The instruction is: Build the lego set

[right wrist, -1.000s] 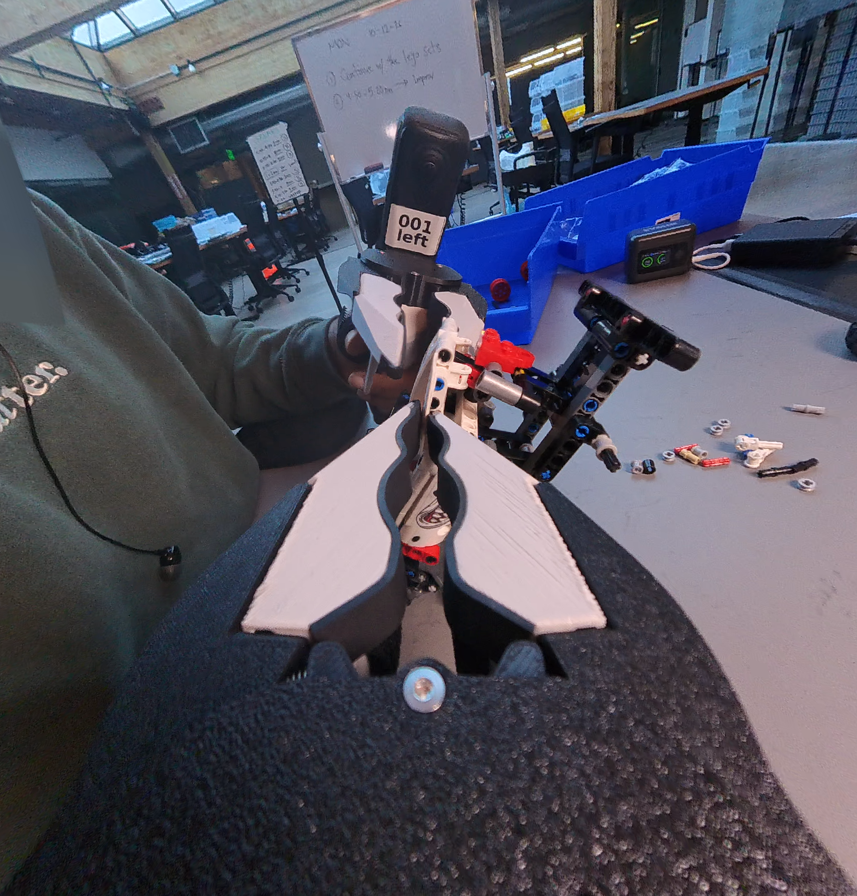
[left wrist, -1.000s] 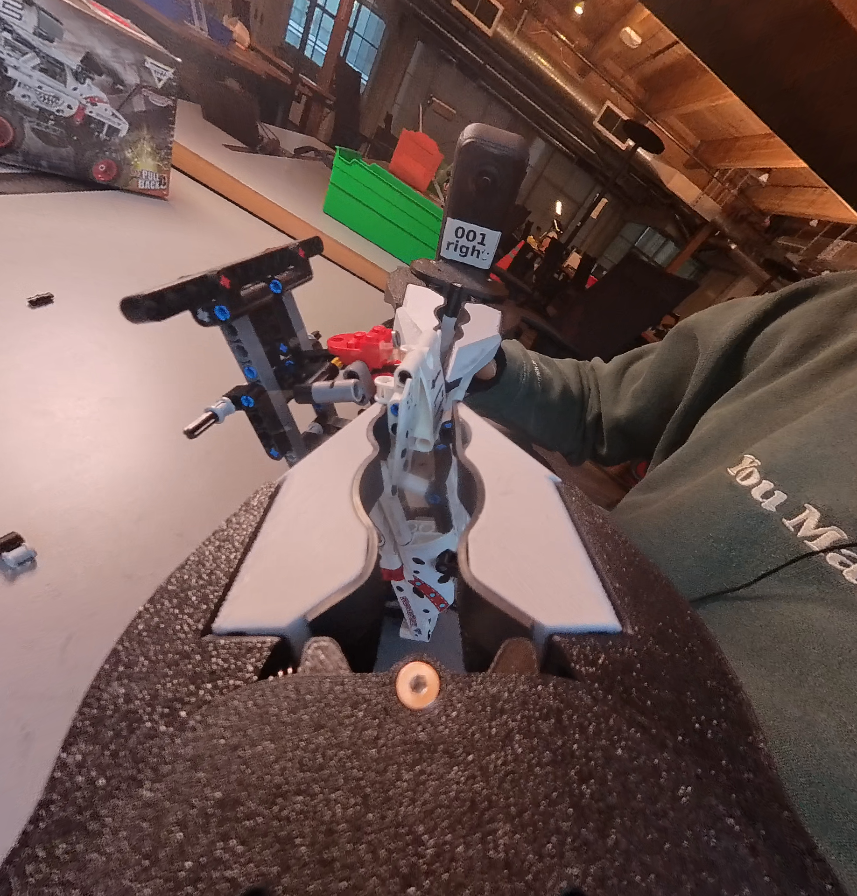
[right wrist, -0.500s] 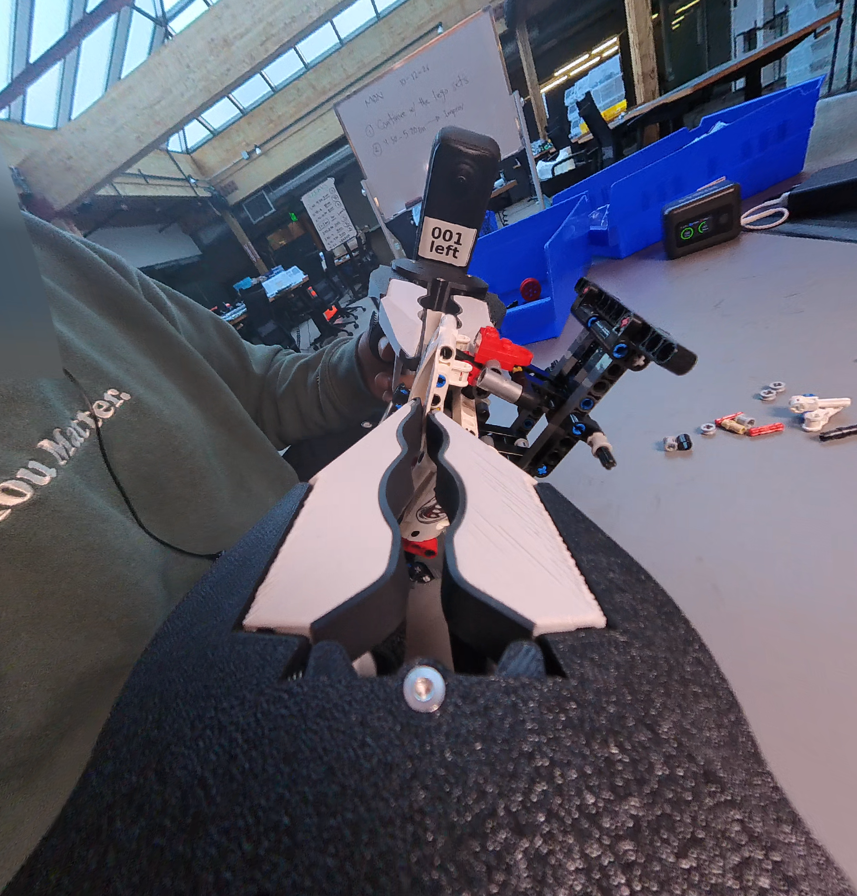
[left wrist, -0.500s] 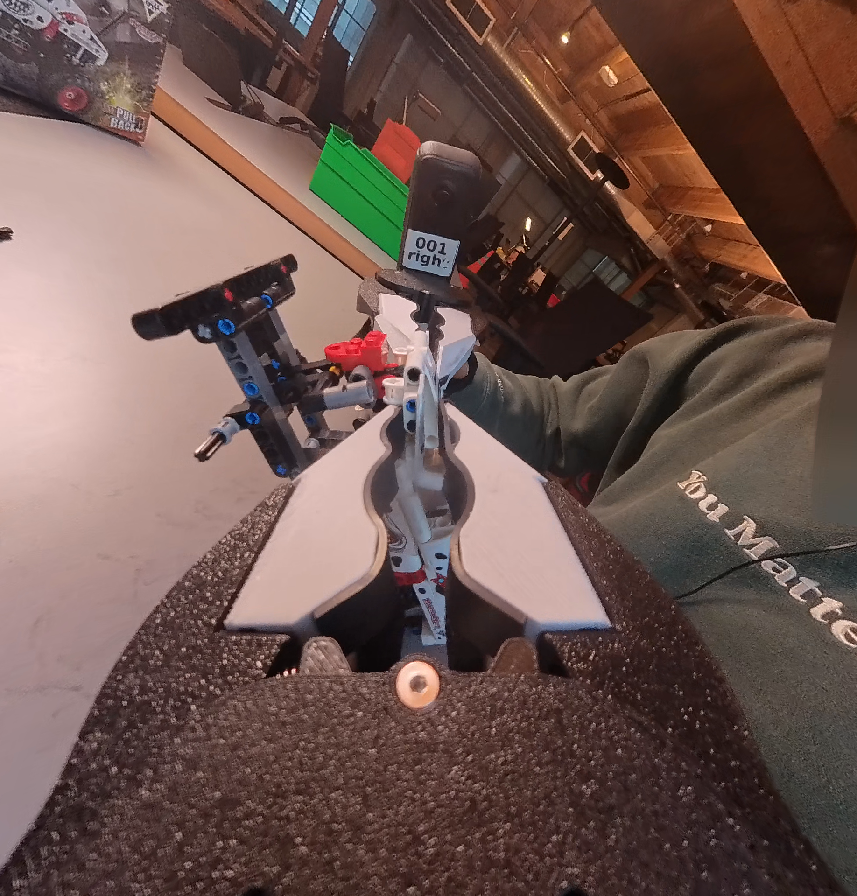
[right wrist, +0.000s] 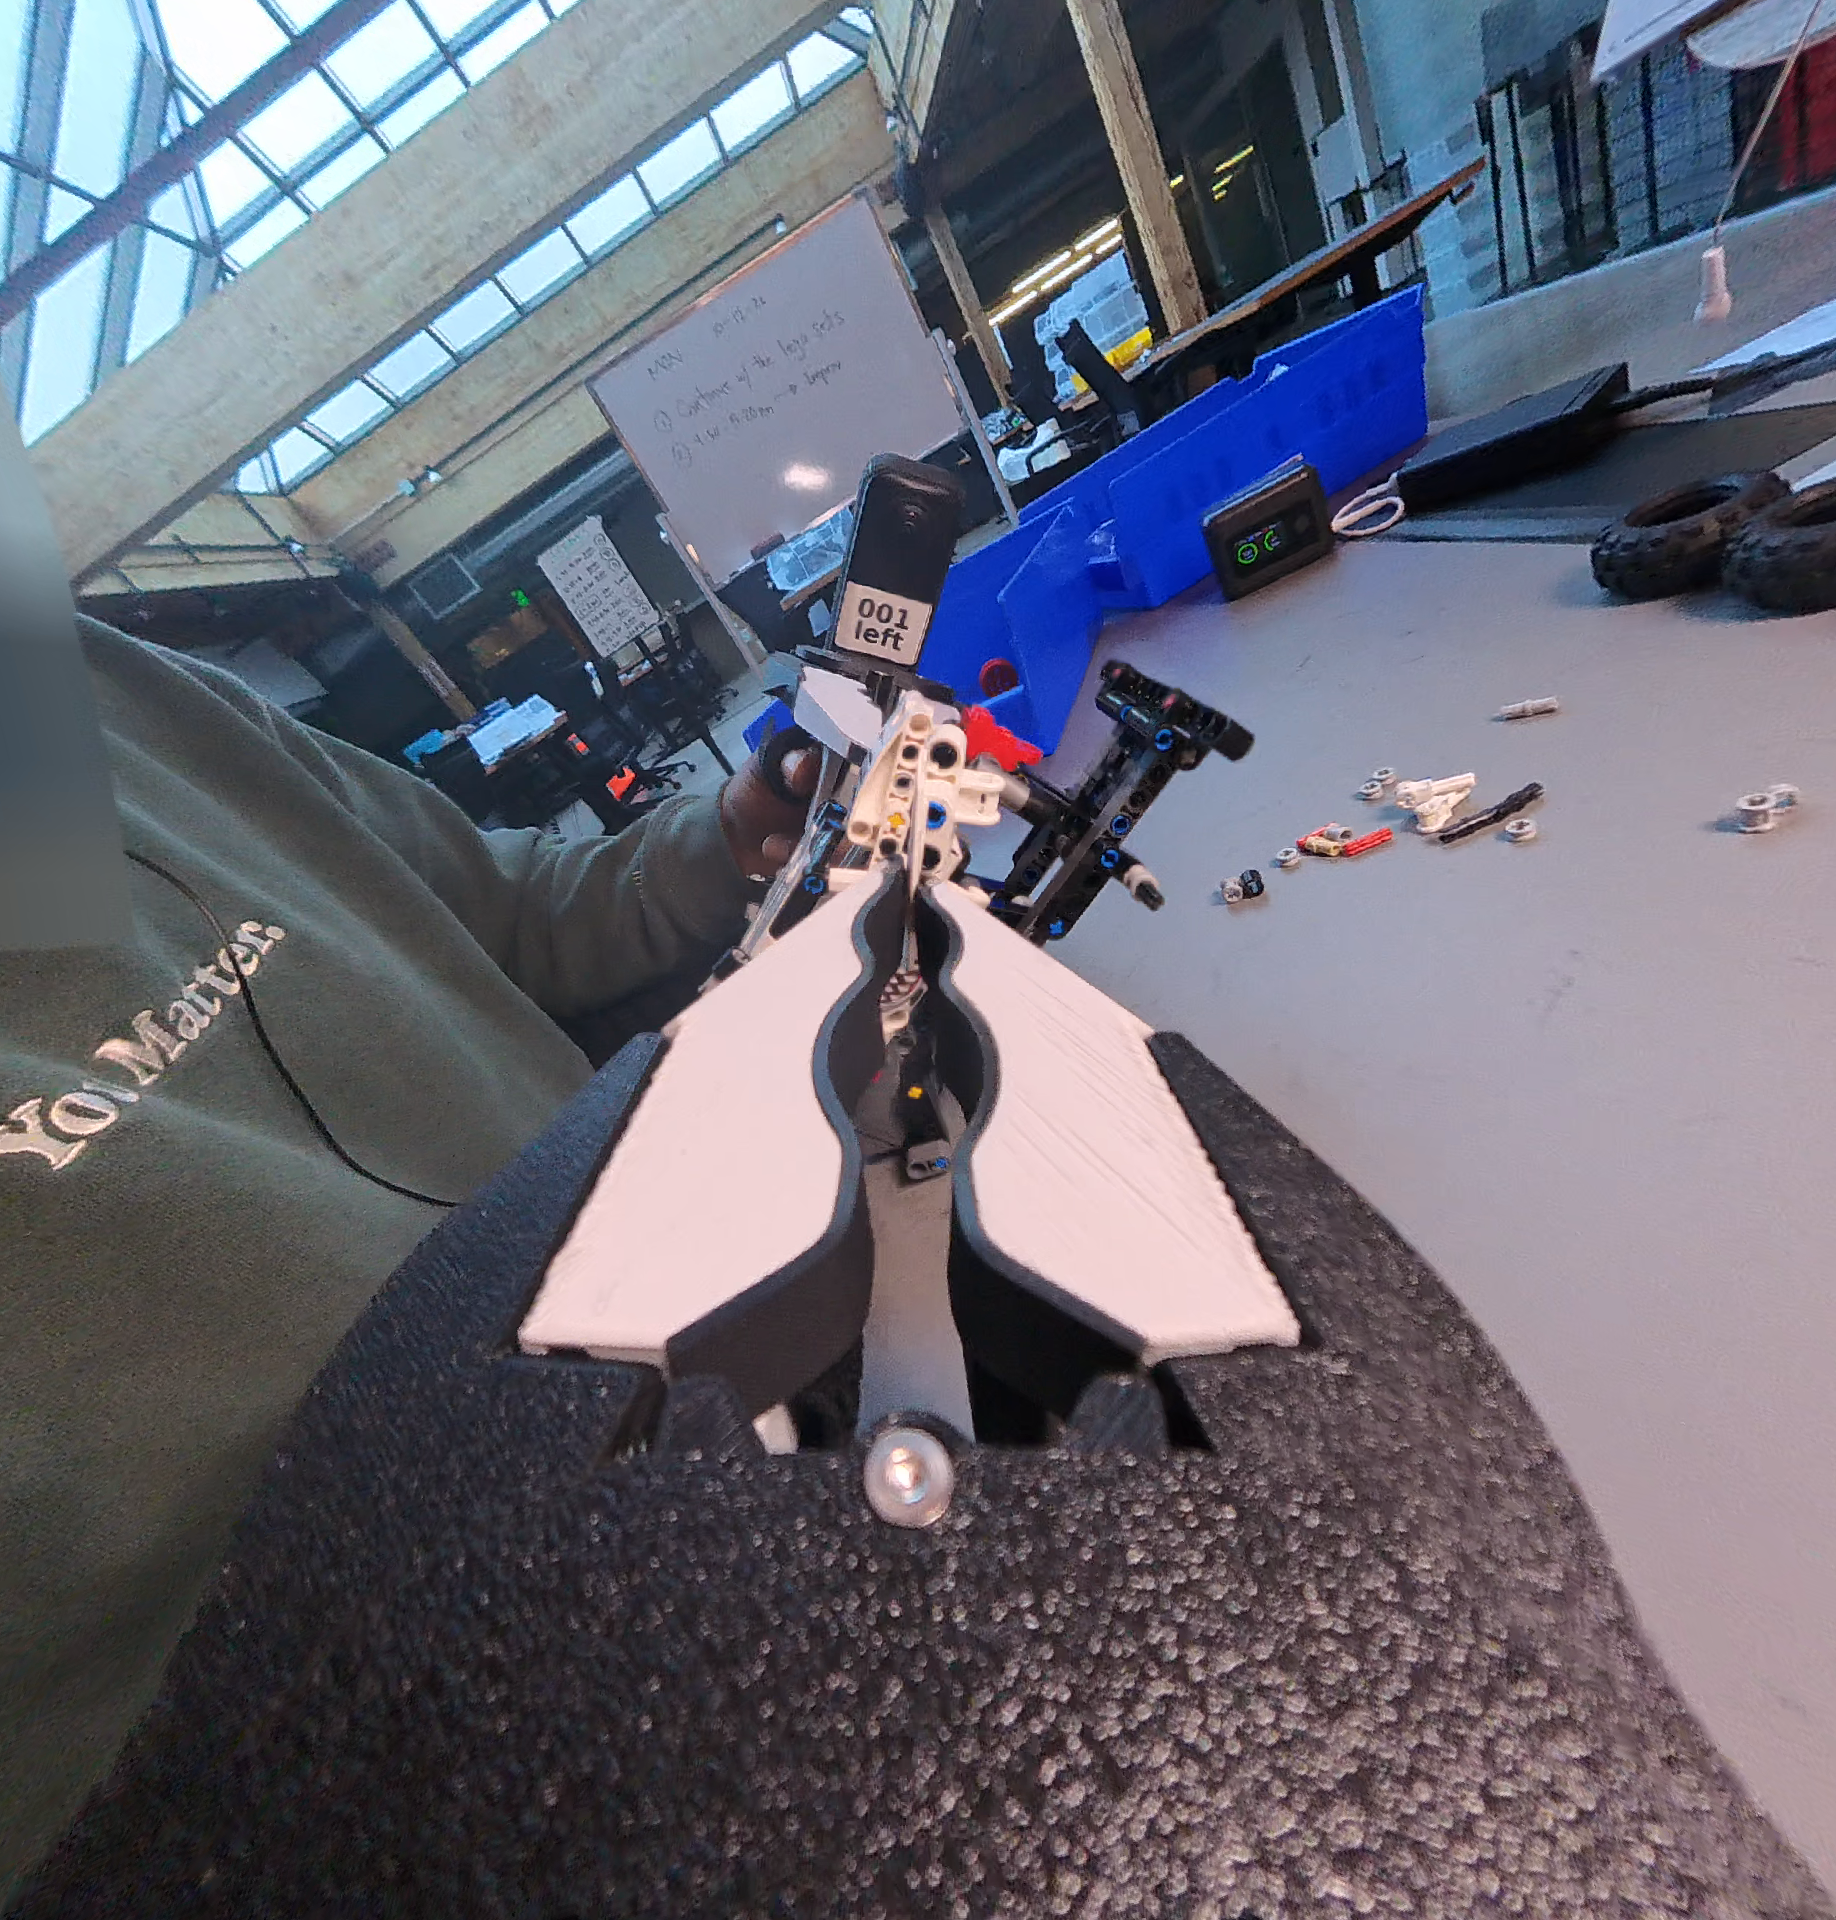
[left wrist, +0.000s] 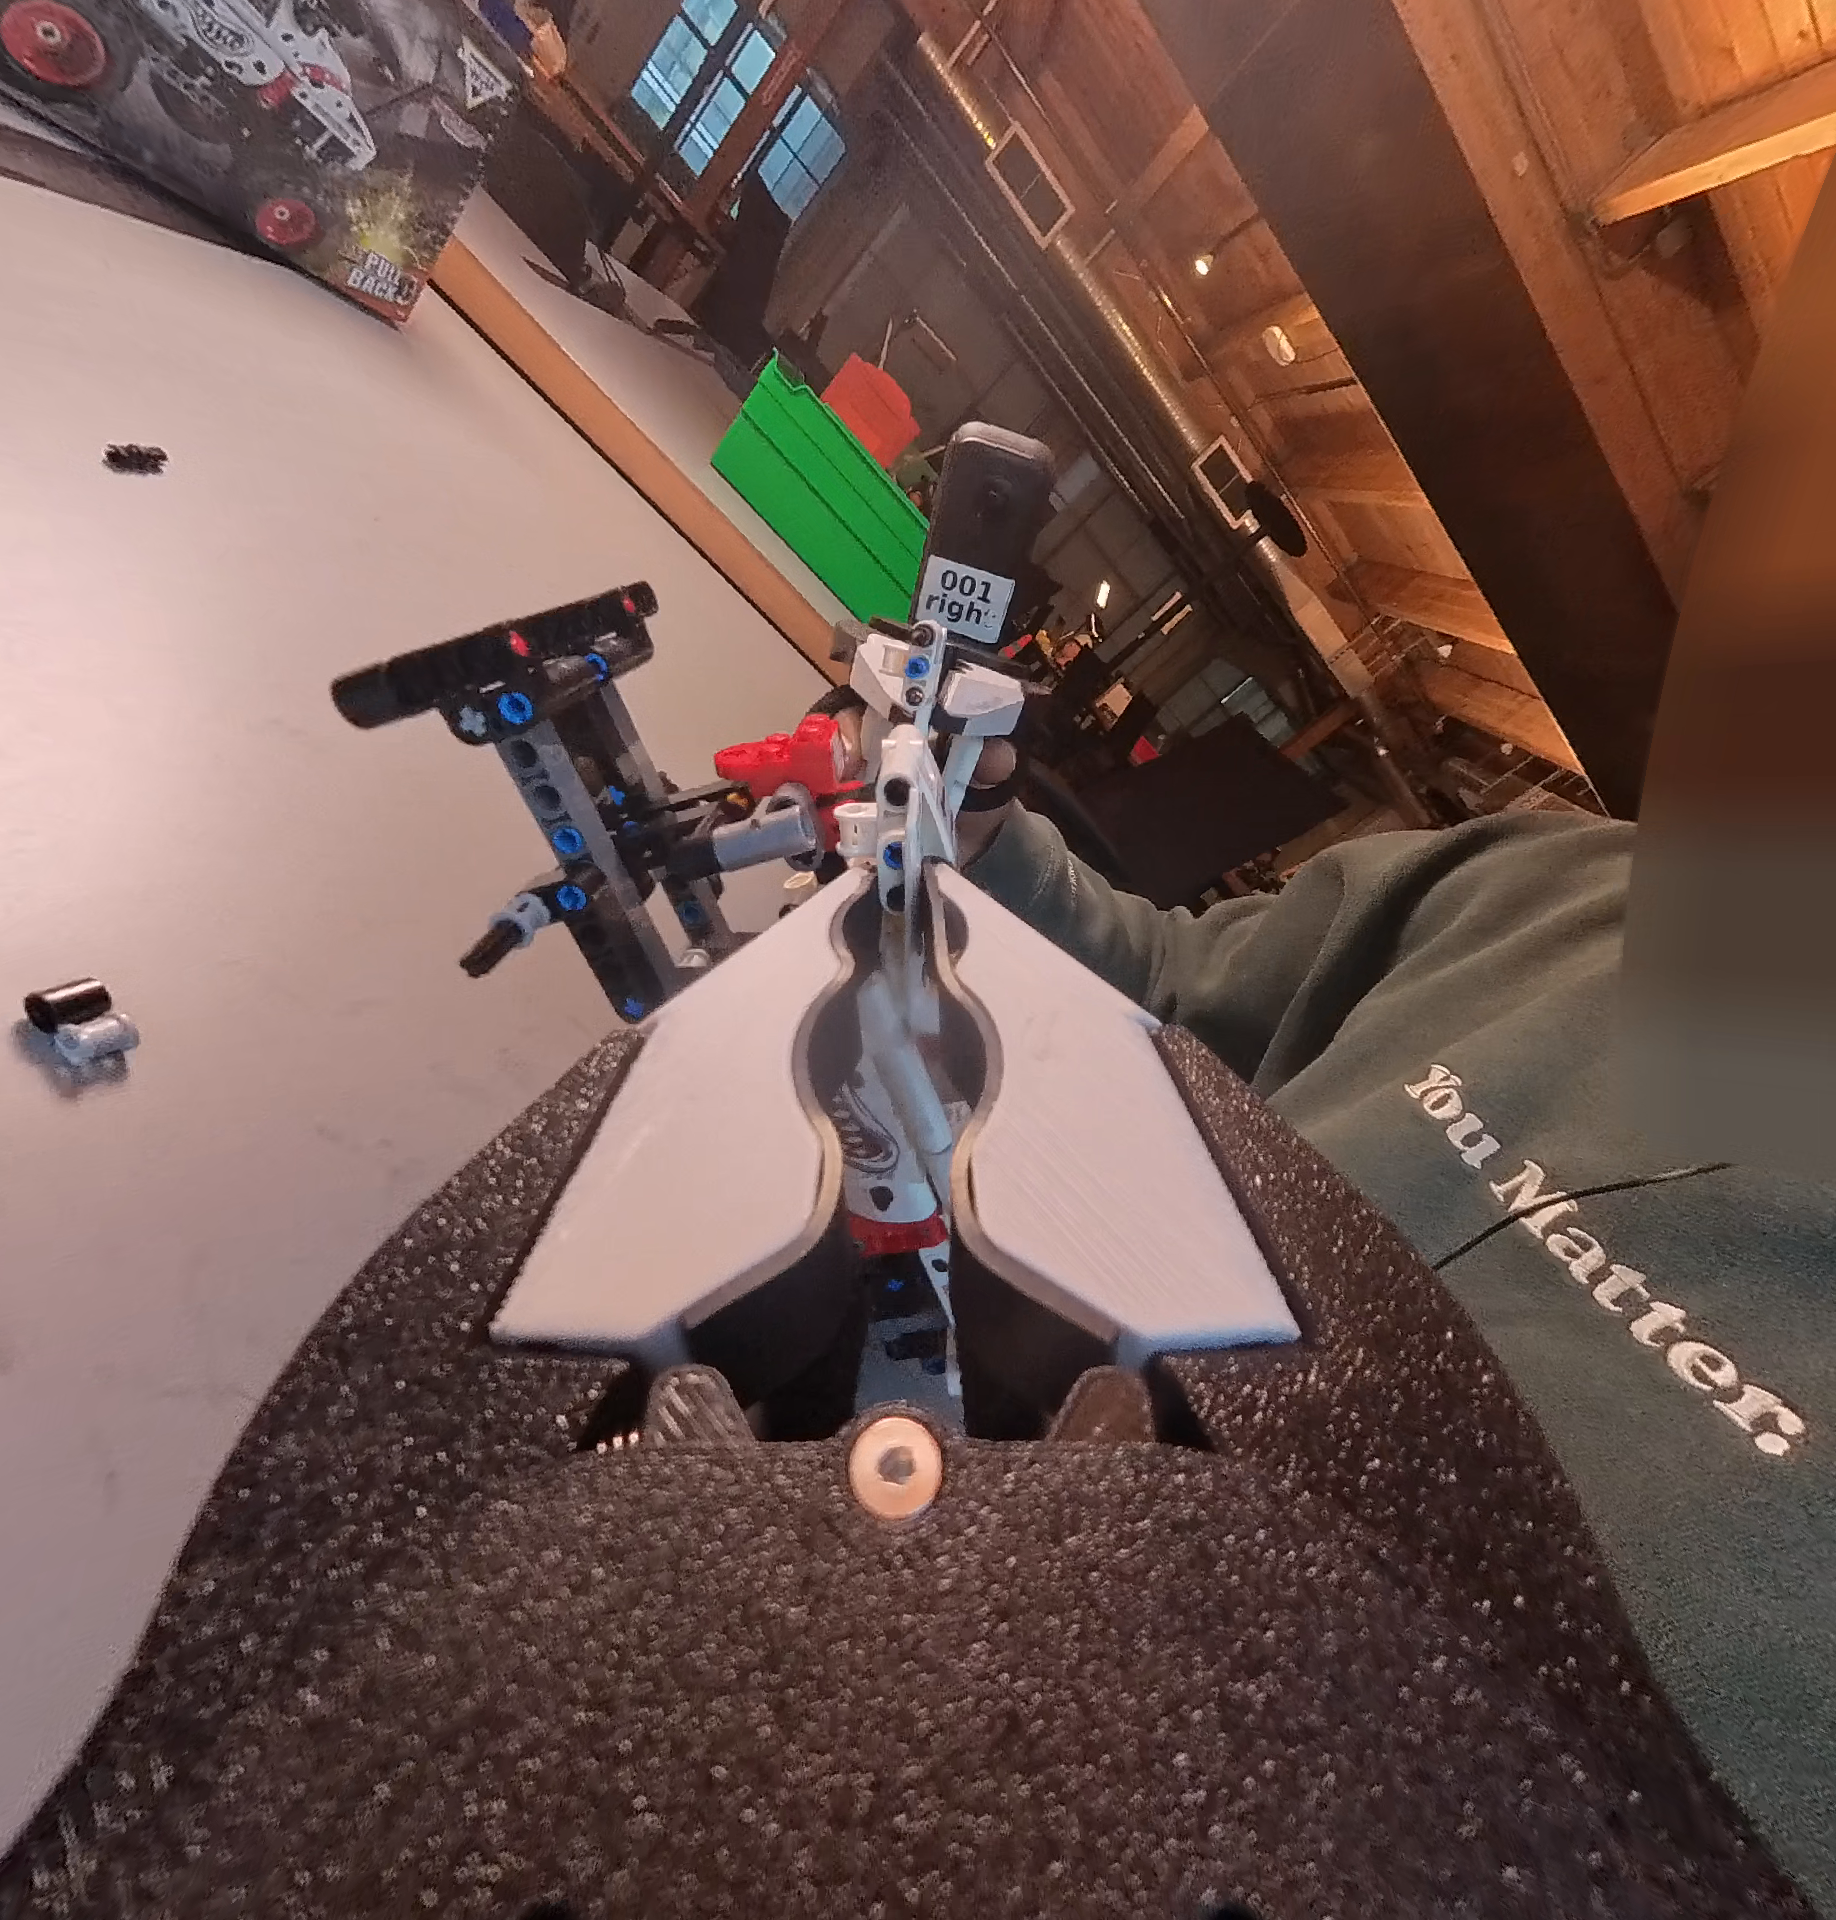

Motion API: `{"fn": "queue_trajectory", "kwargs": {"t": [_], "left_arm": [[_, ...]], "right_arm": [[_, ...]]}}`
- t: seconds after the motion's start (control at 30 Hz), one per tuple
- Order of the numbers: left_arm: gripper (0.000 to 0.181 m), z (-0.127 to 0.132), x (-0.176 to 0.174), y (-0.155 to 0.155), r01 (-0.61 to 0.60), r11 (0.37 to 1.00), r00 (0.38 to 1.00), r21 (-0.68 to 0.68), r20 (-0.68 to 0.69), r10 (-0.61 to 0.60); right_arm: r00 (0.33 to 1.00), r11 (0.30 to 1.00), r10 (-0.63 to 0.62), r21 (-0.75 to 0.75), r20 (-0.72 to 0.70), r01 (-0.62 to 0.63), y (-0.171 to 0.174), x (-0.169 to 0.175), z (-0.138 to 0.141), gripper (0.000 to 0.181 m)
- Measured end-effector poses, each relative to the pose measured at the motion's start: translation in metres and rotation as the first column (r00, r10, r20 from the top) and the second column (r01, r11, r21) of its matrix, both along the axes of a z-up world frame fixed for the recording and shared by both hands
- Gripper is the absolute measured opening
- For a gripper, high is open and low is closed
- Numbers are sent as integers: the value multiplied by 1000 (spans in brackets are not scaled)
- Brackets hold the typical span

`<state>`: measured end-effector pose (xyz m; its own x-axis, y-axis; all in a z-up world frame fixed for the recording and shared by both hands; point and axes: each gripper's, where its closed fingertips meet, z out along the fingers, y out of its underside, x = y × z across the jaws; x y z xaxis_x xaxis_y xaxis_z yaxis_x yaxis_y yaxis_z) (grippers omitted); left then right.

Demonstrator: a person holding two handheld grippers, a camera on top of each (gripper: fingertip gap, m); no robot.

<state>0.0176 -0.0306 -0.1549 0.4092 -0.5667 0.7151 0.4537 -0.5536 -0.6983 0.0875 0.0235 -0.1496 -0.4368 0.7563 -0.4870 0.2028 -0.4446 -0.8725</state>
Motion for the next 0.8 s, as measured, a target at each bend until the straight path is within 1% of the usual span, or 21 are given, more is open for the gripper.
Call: {"fn": "queue_trajectory", "kwargs": {"t": [0.13,0.5,0.6,0.67,0.8], "left_arm": [[6,-14,7,3,0,997,999,-78,34,3],[7,-25,5,7,-8,987,995,-163,93,23],[7,-30,6,8,-6,981,995,-196,94,25],[8,-35,6,9,-6,974,996,-228,88,27],[10,-42,6,10,-4,964,997,-268,68,23]], "right_arm": [[1000,999,21,-34,9,-21,-4,-1,0,0],[993,999,40,-20,107,-38,-12,-3,-16,0],[977,1000,7,-7,215,-6,-5,-6,-35,0],[953,1000,-22,18,301,18,1,-6,-51,0],[904,998,-59,44,423,44,12,0,-73,0]]}}
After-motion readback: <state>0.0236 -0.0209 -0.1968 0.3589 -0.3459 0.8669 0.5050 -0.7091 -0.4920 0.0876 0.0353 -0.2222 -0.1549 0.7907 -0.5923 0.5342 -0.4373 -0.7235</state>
